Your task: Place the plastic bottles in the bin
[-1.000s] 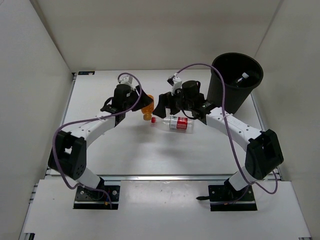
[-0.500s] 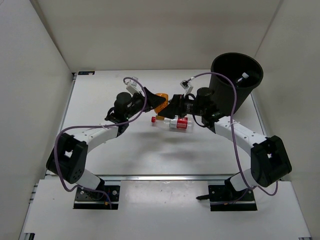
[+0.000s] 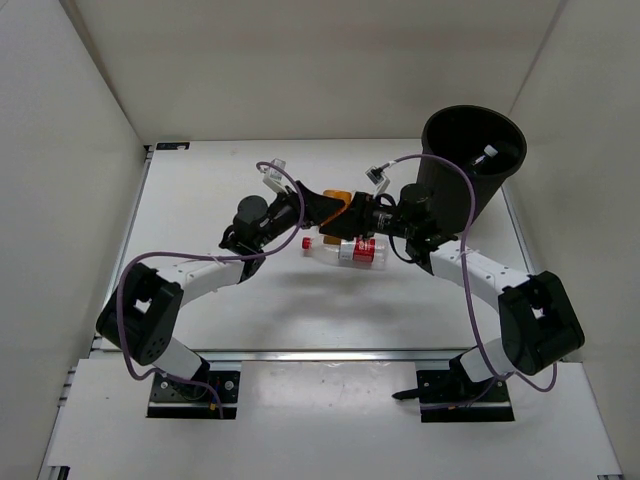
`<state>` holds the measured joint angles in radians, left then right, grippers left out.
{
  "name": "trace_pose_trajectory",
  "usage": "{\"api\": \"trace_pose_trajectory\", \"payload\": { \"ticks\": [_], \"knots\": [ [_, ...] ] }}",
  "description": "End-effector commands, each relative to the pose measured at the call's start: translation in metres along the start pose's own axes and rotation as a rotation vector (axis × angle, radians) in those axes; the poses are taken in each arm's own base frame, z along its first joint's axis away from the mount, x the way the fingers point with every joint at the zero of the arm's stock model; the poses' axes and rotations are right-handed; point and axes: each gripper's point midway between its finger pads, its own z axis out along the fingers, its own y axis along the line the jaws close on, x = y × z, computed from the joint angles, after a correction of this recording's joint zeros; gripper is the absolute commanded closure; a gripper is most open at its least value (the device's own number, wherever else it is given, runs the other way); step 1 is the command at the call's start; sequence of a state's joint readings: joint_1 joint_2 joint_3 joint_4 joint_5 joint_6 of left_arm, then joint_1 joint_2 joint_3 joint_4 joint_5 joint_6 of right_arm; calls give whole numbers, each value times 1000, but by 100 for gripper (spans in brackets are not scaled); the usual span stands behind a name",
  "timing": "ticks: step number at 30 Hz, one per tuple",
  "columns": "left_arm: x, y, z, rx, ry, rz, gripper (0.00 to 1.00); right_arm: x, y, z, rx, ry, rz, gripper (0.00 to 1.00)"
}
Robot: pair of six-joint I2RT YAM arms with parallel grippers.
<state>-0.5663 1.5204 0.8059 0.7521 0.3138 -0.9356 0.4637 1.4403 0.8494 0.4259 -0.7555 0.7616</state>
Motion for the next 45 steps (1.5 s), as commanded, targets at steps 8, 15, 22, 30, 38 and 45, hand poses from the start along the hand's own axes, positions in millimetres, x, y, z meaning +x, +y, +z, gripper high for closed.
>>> {"api": "trace_pose_trajectory", "payload": {
  "ticks": [8,15,22,30,38,45],
  "knots": [
    [14,-16,-12,41,54,44,49,-48,29,-22,-45,-181,-137,61],
    [14,-10,-5,-4,87,63,20,-34,28,-13,-34,-130,-128,85],
    [-1,3,-4,-170,114,221,1,-41,22,-25,3,-154,-129,99],
    [-50,13,-58,-261,20,228,2,-80,-2,-70,183,-245,-182,100],
    [-49,24,-109,-381,16,290,2,-183,12,-162,454,-437,-365,100],
    [-37,76,-130,-646,150,304,2,-239,-66,-258,866,-552,-245,97]
  ]
}}
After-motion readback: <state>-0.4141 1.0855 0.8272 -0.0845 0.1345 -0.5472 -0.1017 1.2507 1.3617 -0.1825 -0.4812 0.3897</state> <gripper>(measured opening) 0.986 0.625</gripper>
